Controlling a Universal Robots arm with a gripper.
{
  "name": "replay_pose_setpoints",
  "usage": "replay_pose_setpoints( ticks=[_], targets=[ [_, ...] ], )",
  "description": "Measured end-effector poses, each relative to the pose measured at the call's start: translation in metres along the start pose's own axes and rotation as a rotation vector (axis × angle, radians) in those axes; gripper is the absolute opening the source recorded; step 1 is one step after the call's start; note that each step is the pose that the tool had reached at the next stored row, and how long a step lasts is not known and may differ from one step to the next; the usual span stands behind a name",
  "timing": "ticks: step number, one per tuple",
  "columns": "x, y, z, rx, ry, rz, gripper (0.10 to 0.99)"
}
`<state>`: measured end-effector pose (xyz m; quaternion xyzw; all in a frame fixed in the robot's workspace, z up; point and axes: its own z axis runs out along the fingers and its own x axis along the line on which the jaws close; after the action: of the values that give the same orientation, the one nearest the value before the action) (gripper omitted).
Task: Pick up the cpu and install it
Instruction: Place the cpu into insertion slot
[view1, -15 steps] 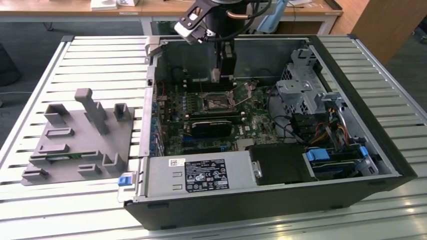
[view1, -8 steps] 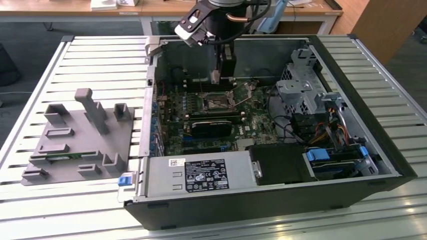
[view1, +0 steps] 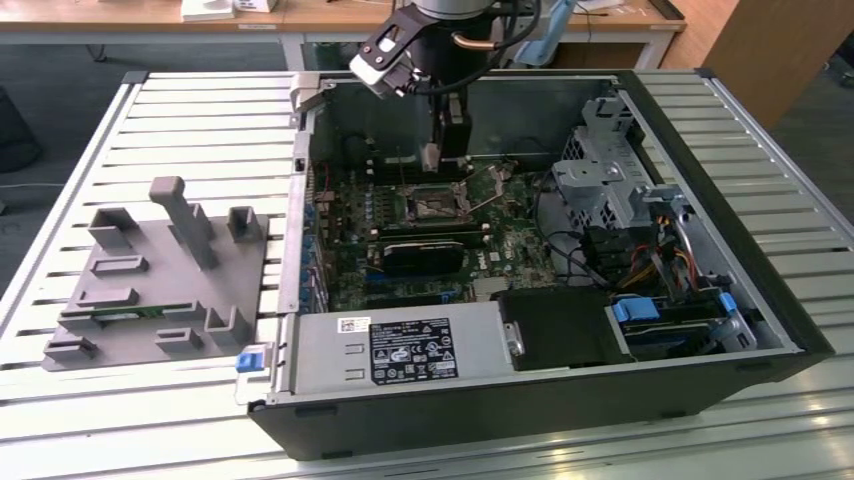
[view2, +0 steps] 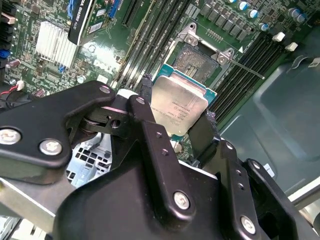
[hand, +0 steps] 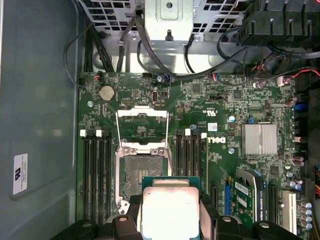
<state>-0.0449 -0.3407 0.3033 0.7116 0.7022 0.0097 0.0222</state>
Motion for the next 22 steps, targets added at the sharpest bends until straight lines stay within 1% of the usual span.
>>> replay_pose_setpoints(
  ticks=[22],
  targets=[
    [0.0003,-0.0007,0.0160,0.000,0.0000,0.000,0.541]
  ],
)
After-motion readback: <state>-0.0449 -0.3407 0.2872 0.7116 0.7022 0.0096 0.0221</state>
